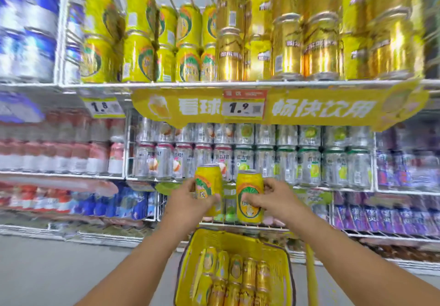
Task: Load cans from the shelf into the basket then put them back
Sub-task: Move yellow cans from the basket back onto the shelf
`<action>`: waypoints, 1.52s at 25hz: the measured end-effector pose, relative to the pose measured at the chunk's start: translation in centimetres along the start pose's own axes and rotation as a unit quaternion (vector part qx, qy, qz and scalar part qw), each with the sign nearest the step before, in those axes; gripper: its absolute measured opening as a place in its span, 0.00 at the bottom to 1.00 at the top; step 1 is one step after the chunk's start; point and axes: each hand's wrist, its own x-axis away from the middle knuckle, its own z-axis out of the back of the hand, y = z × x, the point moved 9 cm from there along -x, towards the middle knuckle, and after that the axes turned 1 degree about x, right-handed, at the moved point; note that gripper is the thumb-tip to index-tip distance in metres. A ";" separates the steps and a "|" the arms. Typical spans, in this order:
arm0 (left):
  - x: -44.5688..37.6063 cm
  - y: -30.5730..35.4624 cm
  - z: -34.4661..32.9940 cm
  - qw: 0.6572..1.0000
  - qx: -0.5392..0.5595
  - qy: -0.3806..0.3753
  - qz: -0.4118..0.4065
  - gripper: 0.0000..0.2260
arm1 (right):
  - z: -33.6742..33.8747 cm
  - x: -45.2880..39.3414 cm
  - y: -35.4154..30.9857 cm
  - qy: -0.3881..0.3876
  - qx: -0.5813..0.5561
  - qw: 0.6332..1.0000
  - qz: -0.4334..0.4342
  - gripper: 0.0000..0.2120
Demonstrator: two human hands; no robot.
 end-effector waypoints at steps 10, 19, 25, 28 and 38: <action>1.2 13.2 13.1 0.992 0.024 0.102 -0.063 0.25 | 3.7 3.7 -18.8 -0.039 -0.005 0.988 0.149 0.20; -1.7 17.0 23.7 0.984 -0.001 0.160 -0.077 0.29 | 1.8 3.0 -30.4 -0.034 -0.019 0.981 0.189 0.15; -8.8 16.5 30.7 0.984 0.000 0.155 -0.085 0.38 | -1.2 -0.6 -36.0 0.025 -0.012 0.983 0.179 0.17; -12.3 16.2 32.8 0.984 -0.006 0.150 -0.093 0.32 | -2.4 -2.5 -37.8 0.063 -0.005 0.984 0.164 0.19; -17.2 16.3 32.8 0.977 -0.116 0.153 -0.096 0.23 | -4.6 -6.4 -40.7 0.109 -0.013 0.984 0.140 0.42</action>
